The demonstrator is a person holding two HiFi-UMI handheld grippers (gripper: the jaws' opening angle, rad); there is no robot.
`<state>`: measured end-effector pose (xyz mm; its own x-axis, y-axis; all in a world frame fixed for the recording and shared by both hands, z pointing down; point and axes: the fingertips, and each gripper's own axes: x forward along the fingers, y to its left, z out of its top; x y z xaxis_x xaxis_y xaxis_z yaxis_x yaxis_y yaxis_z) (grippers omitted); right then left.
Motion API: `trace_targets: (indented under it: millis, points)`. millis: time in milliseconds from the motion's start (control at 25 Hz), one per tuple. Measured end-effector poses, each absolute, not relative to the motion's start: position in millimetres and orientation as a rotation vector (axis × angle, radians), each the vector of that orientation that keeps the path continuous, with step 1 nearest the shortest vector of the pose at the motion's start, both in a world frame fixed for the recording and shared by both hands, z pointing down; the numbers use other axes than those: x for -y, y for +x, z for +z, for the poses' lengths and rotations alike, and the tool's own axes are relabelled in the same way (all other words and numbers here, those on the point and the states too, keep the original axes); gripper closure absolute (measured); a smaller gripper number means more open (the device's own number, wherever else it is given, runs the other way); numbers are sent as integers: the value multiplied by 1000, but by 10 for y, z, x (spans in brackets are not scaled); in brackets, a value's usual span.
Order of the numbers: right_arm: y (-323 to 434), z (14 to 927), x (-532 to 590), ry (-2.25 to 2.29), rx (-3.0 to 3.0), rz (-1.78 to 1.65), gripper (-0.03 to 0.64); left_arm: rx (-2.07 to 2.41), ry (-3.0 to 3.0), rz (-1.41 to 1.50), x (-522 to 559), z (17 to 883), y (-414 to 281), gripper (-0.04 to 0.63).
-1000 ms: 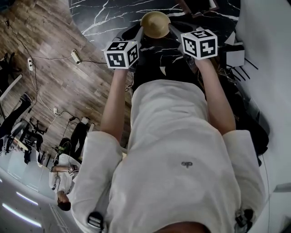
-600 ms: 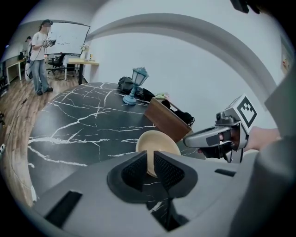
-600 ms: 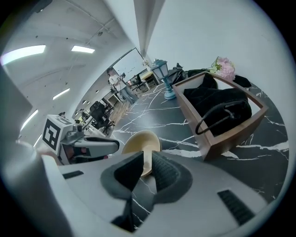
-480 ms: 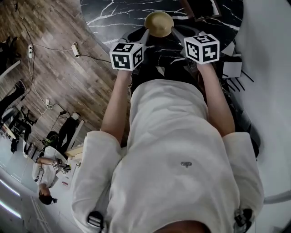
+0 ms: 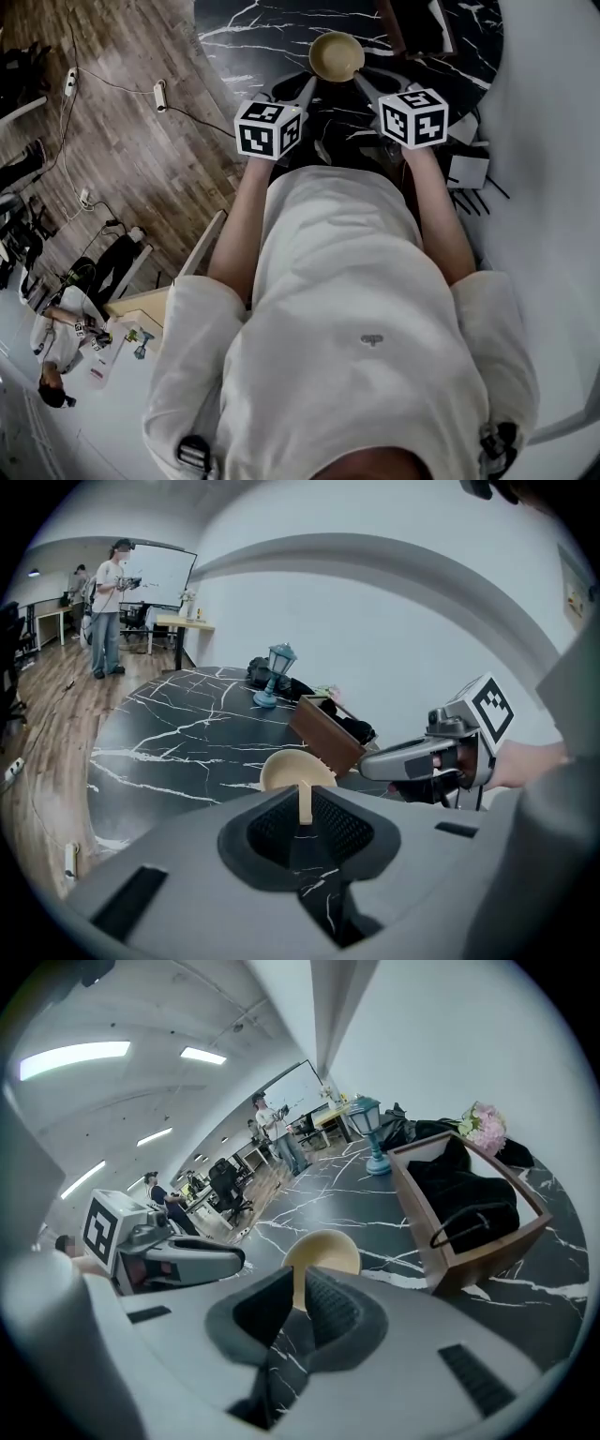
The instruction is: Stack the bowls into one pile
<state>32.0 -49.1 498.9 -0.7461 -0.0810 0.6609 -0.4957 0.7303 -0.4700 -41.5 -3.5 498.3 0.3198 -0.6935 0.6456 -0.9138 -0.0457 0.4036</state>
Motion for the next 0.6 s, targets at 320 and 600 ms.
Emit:
trace_targets:
  millis: [320,600]
  points:
    - [255,4571,415,408,2381,750,600,1524,1831,285,-4,4521,-404,557]
    - [217,4250,368,388,2447,658,612,1588,1871,233,-48,4223,-403,566]
